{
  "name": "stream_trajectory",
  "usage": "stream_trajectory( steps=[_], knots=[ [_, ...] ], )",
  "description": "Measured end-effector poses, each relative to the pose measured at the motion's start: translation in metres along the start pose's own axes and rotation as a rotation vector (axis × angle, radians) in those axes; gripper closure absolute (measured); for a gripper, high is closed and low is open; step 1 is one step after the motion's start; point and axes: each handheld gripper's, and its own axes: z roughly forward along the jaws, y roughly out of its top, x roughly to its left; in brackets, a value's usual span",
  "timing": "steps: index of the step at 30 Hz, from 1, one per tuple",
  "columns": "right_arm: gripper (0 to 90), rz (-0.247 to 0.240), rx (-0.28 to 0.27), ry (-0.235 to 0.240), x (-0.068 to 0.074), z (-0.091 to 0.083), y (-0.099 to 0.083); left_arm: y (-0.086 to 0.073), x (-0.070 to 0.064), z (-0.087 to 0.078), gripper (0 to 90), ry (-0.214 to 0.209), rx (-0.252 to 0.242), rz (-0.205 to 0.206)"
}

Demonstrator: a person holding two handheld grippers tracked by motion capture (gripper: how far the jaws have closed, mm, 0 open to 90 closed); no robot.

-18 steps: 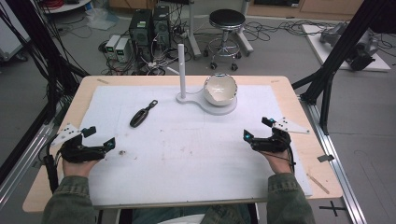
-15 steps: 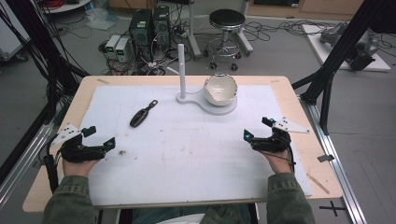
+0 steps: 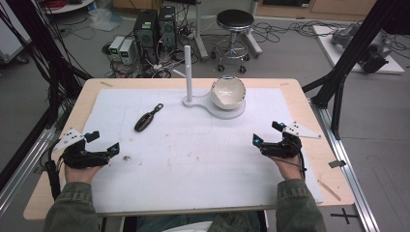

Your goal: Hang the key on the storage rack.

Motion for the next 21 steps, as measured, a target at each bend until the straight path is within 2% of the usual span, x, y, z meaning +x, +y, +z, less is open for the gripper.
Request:
stream_trajectory(
  steps=[3,8,11,14,19,21],
  knots=[
    [0.5,-0.009,0.0,-0.004,-0.0003,0.0008,-0.0002,-0.0001,-0.0001,0.0003,1.7,0.0,0.006,0.002],
    [0.5,0.004,0.006,0.0,-0.0005,0.0017,-0.0007,0.0003,-0.0024,0.0002,1.7,-0.006,0.009,-0.006],
    [0.5,0.011,0.004,-0.007,-0.0014,0.0019,-0.0007,0.0015,-0.0073,0.0011,1.7,-0.003,0.02,0.014],
    [0.5,0.0,0.008,-0.008,-0.0011,0.0028,-0.001,0.0025,-0.0086,0.0007,1.7,0.001,0.018,0.013],
    [0.5,-0.018,0.025,-0.012,0.0003,0.0056,-0.0021,0.0034,-0.0055,0.0024,1.7,0.01,0.016,-0.023],
    [0.5,-0.009,0.029,-0.008,0.0009,0.0057,-0.0022,0.0041,-0.0048,0.0049,1.7,0.006,0.019,-0.037]
  ],
)
